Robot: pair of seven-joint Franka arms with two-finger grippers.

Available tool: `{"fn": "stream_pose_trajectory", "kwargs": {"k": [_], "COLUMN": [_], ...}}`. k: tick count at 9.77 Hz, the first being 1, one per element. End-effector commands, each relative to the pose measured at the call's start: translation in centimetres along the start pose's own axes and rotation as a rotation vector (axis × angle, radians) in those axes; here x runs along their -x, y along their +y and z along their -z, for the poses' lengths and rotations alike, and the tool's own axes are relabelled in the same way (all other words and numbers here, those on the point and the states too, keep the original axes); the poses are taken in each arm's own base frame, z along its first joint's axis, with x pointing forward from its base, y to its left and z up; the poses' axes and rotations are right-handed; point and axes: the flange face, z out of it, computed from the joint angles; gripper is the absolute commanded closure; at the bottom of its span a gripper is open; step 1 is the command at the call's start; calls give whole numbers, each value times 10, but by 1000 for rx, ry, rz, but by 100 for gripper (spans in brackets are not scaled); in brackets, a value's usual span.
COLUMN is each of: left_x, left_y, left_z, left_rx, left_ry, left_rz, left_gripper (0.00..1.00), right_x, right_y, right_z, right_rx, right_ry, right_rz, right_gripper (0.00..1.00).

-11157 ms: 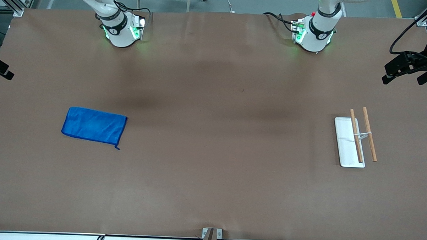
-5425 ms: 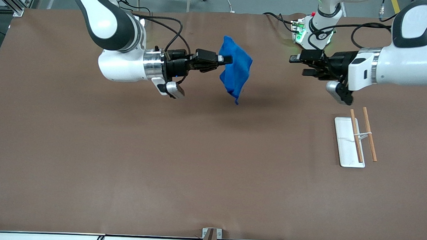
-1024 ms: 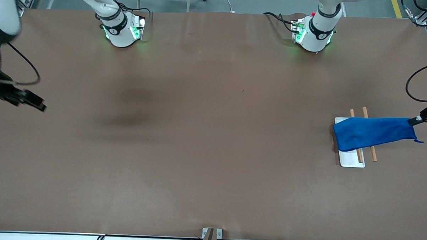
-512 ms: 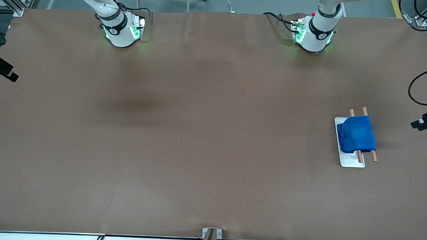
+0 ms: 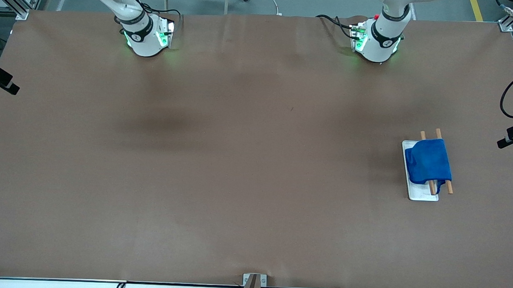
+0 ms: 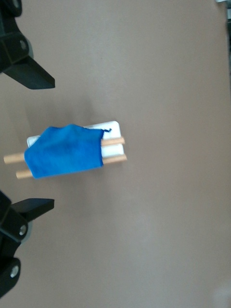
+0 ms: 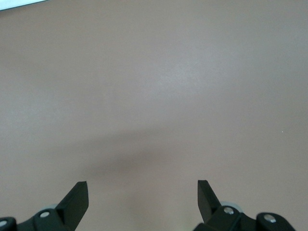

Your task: Right arm passes towel to left arm to hang

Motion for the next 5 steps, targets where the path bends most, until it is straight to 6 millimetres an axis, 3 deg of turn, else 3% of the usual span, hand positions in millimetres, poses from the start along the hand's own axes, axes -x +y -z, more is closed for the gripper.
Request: {"fn": "stream_pose_trajectory", "kwargs": {"k": [1, 2, 4, 5], "left_x": [-3, -4, 0, -1], "left_y": [71, 107, 133, 151], "left_z": [10, 21, 50, 53], "left_rx": [-99, -118, -130, -121], "left_ry": [-34, -44, -61, -95], "left_rz": [41, 68, 64, 54], "left_gripper": [0, 0, 0, 0], "right_x": [1, 2, -6, -7], "right_y": [4, 6, 7, 1], "right_z": [20, 19, 13, 11], "right_rx": [39, 44, 36, 51], "right_ry": [27, 17, 14, 10], "right_rz": [25, 26, 19, 16], "right_gripper": [0, 0, 0, 0]}}
